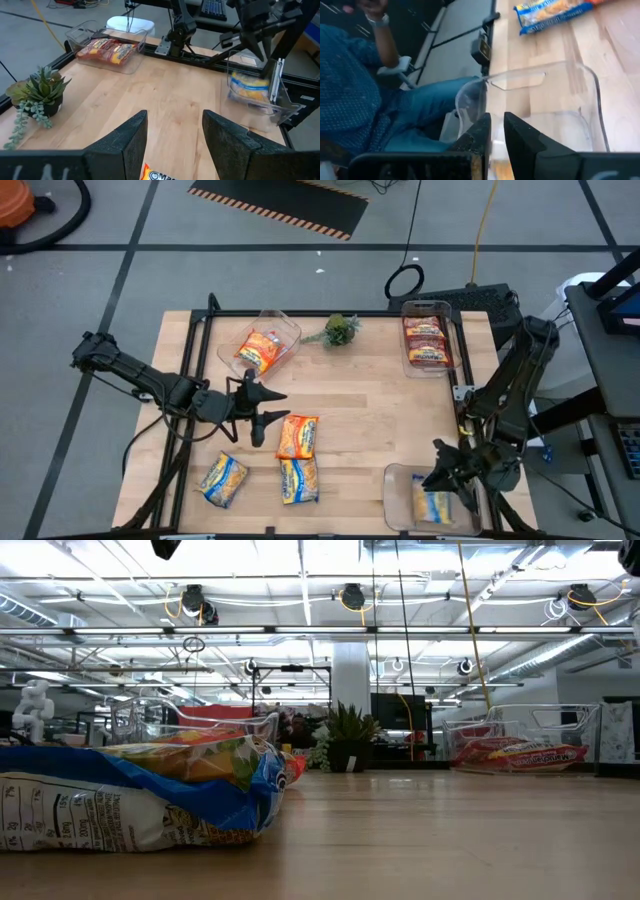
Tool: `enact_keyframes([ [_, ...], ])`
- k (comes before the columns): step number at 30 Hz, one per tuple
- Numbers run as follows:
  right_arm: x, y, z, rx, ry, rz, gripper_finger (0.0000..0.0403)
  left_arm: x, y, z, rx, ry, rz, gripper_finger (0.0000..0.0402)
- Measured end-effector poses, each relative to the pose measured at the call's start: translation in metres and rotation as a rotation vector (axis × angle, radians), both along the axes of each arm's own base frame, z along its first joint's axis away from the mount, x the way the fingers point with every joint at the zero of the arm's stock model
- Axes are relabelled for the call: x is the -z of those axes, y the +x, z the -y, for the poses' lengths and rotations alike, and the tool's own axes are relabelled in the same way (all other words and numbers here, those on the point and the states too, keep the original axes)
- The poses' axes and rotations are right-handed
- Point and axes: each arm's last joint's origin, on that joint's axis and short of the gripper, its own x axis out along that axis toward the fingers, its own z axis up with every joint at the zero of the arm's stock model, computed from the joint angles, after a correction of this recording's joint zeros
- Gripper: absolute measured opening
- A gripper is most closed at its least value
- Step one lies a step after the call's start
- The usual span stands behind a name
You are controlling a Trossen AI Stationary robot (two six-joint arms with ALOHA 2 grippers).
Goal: Sort Maruchan noodles
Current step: Put the orange noodle pack into the top left transparent bin
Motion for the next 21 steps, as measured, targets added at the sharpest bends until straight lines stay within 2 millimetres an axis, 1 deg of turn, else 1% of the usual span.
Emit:
enact_keyframes([
  [3,-0.008,0.0,0.004,0.011,-0.021,0.086,0.0049,0.0,0.0,0.0,0.0,0.0,0.0,0.0196],
  [6,-0.019,0.002,0.005,0.054,-0.075,0.236,0.0049,0.0,0.0,0.0,0.0,0.0,0.0,0.0195],
  [9,-0.031,0.005,0.004,0.094,-0.169,0.398,0.0049,0.0,0.0,0.0,0.0,0.0,0.0,0.0195],
  [12,-0.039,0.009,0.0,0.124,-0.258,0.515,0.0049,0.0,0.0,0.0,0.0,-0.001,0.003,0.0195],
  [14,-0.041,0.013,-0.003,0.136,-0.305,0.561,0.0049,-0.001,0.0,0.001,0.003,0.0,0.008,0.0195],
  [17,-0.041,0.019,-0.007,0.139,-0.356,0.597,0.0049,-0.001,0.001,0.007,0.029,0.015,0.023,0.0195],
  [21,-0.042,0.025,-0.006,0.152,-0.351,0.612,0.0049,-0.001,0.006,0.02,0.101,0.099,0.059,0.0195],
])
